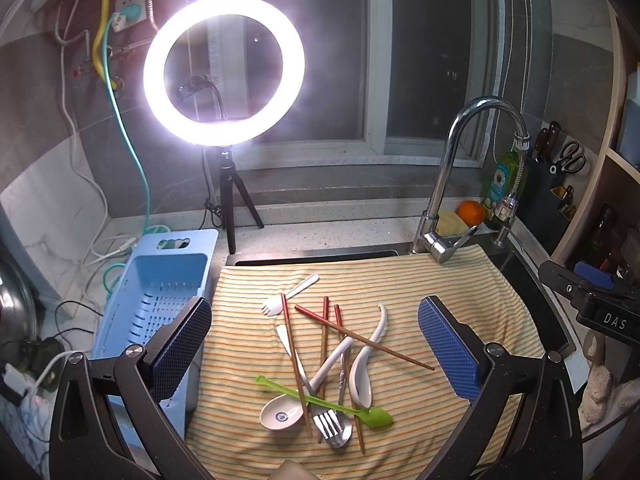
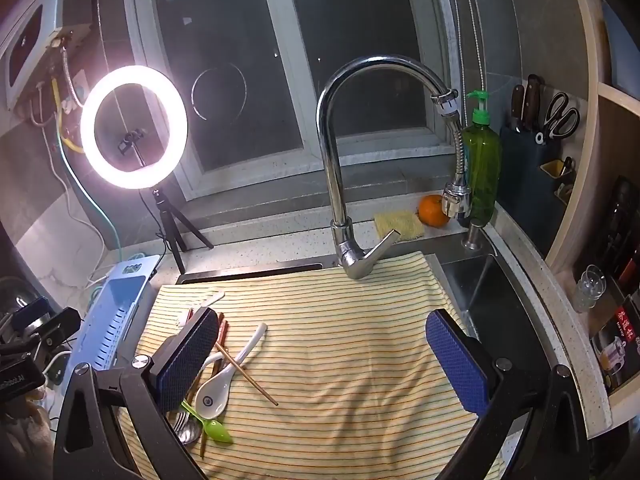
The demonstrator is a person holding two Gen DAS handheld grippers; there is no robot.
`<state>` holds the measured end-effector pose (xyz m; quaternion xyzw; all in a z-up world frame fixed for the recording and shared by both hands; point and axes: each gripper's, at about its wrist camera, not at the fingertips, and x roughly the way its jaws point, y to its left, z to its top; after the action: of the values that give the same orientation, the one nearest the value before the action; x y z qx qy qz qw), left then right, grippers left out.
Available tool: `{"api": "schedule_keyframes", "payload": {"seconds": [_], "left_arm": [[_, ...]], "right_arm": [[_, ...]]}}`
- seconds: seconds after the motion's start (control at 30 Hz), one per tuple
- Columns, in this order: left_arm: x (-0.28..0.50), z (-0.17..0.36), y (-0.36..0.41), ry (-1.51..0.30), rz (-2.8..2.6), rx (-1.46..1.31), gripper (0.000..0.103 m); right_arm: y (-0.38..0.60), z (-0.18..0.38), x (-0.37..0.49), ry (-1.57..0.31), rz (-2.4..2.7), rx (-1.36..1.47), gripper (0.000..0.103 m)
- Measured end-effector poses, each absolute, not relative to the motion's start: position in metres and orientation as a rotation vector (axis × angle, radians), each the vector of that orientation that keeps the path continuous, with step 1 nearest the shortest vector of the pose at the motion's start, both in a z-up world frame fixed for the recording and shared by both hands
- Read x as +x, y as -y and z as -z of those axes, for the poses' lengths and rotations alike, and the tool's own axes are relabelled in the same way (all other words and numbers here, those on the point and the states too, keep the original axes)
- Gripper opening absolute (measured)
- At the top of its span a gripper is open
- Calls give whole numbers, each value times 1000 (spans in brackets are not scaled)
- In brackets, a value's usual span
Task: Organize utensils
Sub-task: 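Move the left tool toward the utensil pile on the towel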
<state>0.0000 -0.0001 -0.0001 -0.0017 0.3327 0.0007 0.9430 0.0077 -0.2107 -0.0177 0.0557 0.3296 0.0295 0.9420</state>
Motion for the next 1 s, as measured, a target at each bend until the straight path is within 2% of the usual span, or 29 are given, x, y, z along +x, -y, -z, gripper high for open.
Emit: {"api": "schedule_keyframes", "payload": {"seconds": [1.0], "left_arm": [[3, 9, 0, -707, -3, -2, 102]], "right_arm": [[209, 23, 18, -697, -74, 124, 102]]}}
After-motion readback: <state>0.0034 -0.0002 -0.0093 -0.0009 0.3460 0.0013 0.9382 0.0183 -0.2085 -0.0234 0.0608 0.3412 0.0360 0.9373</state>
